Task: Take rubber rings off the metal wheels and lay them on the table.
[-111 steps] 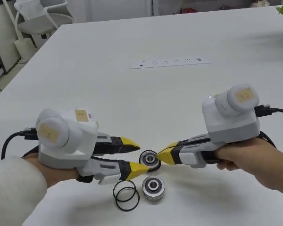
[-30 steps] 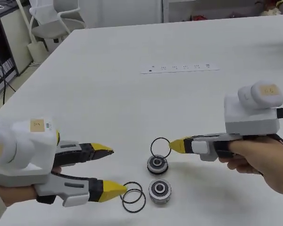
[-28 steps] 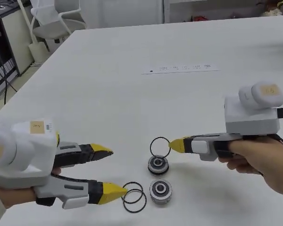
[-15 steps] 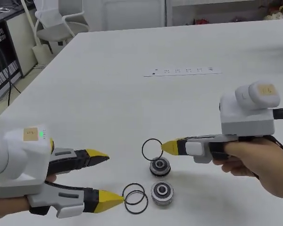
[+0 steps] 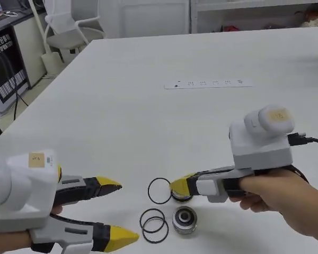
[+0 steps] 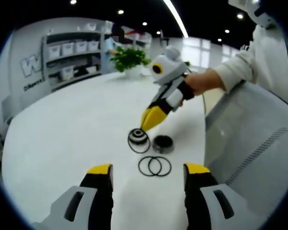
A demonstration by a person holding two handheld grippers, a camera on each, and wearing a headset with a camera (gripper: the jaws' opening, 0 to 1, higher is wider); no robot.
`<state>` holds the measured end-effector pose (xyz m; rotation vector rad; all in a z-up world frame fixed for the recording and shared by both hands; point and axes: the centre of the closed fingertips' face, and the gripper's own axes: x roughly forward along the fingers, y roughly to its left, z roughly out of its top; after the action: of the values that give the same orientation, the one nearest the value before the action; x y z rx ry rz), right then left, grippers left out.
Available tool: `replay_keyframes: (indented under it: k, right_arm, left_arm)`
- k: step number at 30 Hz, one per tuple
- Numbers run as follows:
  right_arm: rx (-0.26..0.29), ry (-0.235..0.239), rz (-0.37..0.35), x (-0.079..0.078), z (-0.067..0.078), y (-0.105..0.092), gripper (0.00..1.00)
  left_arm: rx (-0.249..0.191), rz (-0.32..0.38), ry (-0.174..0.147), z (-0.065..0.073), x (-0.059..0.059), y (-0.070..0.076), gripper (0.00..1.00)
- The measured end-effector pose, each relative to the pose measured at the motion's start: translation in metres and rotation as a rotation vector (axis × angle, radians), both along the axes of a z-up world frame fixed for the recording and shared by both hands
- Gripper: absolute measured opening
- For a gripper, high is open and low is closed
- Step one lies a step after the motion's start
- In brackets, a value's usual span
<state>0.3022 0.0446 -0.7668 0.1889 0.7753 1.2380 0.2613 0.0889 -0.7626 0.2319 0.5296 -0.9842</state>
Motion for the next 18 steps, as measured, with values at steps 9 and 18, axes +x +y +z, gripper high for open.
replay_keyframes:
  k: [9,18]
  right_arm:
    - [-0.043,-0.009,0.044,-0.008,-0.014,0.005,0.0]
    - [-0.072,-0.02,0.097,-0.02,-0.02,0.01,0.0]
  left_arm:
    - [0.005,-0.008,0.008,-0.002,-0.001,-0.002,0.61]
    - [0.006,-0.015,0.016,-0.003,-0.003,-0.003,0.61]
